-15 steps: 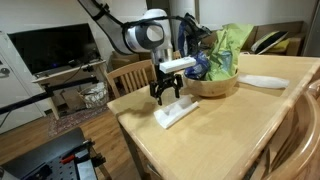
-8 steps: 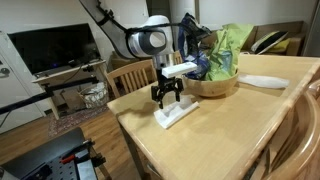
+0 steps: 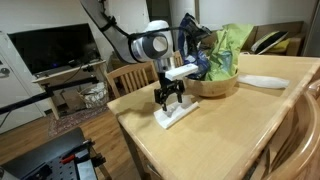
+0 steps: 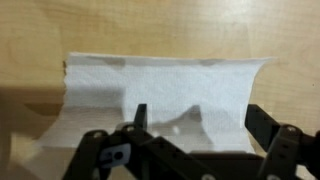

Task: Put the paper in the bowl

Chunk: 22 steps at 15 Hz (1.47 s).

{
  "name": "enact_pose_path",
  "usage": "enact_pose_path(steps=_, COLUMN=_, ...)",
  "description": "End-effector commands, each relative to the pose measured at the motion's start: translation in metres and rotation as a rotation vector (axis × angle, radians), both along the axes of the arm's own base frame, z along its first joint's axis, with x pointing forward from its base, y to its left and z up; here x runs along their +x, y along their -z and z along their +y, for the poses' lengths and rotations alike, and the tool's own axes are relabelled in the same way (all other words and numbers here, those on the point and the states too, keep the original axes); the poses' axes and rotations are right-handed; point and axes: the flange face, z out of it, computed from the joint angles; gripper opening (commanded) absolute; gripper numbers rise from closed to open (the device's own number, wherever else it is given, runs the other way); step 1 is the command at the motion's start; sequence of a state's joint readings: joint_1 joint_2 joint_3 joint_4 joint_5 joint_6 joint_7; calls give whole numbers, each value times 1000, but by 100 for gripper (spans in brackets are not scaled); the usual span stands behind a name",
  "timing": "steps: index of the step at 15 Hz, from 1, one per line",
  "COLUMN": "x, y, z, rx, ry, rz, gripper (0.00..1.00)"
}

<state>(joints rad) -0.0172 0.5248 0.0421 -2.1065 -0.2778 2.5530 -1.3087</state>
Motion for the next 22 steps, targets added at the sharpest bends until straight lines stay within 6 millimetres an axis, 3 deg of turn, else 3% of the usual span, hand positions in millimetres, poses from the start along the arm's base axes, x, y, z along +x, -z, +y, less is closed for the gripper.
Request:
enact_pose_path(steps=1, x=0, y=0, z=0, rx=0, ry=0, rz=1, gripper=100)
enact_pose_path(steps=5, x=0, y=-3, z=3, rx=3, ry=-11, rz=-14, gripper=100)
enact_pose_path(steps=22, x=14, y=54, z=8, rx=-4, ry=-46, rz=-33, gripper=100)
